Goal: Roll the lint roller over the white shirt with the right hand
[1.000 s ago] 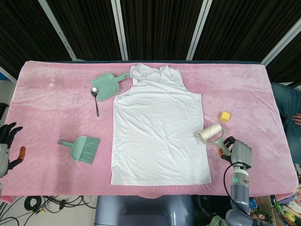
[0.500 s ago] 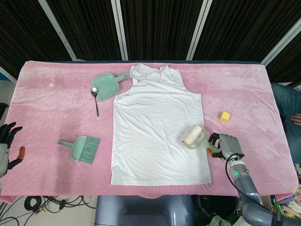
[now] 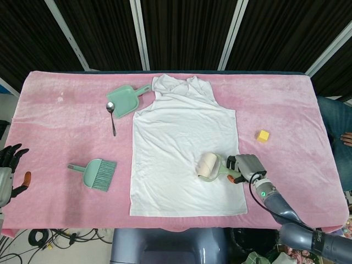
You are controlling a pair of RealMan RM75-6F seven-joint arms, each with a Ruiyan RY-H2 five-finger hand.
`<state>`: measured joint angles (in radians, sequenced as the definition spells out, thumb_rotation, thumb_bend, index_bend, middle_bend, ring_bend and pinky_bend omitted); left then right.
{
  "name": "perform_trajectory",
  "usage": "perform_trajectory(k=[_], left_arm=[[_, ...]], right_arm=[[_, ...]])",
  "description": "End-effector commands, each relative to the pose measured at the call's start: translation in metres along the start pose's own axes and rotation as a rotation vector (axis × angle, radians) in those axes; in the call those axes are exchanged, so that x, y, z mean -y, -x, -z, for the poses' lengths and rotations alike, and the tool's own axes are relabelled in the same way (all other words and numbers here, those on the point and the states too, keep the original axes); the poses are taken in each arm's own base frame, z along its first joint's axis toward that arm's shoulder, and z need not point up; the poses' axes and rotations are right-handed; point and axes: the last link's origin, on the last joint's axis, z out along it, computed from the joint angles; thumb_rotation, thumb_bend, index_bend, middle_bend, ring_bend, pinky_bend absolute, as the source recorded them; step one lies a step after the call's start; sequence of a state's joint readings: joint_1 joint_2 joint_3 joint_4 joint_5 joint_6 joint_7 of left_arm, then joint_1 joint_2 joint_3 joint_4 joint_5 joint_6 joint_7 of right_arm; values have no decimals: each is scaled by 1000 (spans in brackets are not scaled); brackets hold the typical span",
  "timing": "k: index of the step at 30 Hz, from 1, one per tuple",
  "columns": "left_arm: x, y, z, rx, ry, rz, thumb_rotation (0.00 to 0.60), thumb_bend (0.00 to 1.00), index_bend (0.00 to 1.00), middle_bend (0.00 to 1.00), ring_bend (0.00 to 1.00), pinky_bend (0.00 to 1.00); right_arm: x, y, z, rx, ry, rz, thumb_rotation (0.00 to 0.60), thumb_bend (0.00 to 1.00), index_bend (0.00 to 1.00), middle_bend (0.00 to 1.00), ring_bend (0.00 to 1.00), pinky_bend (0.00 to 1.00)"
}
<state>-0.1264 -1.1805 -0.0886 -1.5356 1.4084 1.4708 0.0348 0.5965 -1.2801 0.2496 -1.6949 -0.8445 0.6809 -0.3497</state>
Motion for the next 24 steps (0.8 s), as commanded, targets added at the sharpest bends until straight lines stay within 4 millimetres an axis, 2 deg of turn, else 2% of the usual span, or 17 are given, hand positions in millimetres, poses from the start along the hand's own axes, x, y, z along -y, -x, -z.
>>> perform_trajectory(k=[1,17,24], left_arm=[[1,1,-1,-2,-15,0,600,464,172,97,51,90],[3,2,-3,22,-27,-1,600,464,172,97,51,88],[4,0,-3,14,-27,5,600,464,172,97,51,88]], right_arm=[[6,3,-7,11,-21,-2,600,510,649,621,612,625],[25,12,-31,74,-69,63,600,512,652,625,615,624],[47,13,-46,84,-107,81,600,512,652,625,615,625]])
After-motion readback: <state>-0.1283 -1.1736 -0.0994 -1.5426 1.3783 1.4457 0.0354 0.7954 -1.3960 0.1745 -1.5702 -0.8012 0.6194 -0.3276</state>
